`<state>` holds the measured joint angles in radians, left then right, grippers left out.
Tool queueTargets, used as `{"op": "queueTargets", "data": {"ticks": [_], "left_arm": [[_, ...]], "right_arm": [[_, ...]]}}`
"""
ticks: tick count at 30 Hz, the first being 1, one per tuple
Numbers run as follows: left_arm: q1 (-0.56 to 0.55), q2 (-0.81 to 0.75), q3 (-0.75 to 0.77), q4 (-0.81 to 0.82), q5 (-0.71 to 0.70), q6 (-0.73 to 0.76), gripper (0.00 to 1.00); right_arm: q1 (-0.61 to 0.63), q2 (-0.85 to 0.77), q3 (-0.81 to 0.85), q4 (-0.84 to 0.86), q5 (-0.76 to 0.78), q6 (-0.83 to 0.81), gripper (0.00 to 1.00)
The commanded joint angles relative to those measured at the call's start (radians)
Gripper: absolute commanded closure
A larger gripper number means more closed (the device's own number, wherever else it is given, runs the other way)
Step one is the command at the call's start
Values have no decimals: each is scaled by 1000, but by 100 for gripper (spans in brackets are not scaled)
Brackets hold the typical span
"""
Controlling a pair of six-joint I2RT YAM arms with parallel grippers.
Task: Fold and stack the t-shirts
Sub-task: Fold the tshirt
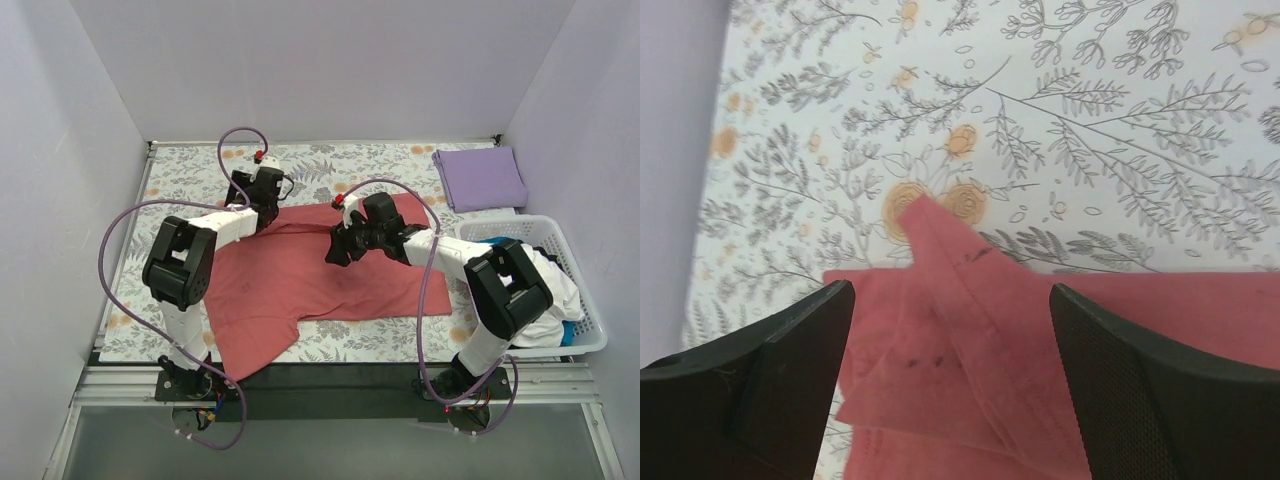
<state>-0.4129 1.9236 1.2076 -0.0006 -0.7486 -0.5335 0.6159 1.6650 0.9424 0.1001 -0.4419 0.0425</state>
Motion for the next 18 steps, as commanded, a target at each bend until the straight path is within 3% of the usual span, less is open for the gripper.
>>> {"op": "queueTargets", "data": {"ticks": [1,4,6,9,12,15,18], "left_arm": [[16,-54,82,-161,83,-211,21],[16,-106,121,-313,109,-360,21],[26,-164,127,-399,161,-544,21],[60,-270,40,-486,294,-755,21],[101,-400,-169,-366,452,-886,23],[125,-495,-354,-186,535,-963,24],[146,-549,-497,-4,561,-1011,31]], "right_arm": [[24,22,67,30,-31,-26,44],[31,24,68,30,-18,-21,44],[31,9,53,33,-8,-15,44],[31,-22,19,36,14,-9,44],[30,-54,-22,42,15,-3,44],[31,-85,-63,52,22,5,44],[31,-99,-83,56,17,10,44]]}}
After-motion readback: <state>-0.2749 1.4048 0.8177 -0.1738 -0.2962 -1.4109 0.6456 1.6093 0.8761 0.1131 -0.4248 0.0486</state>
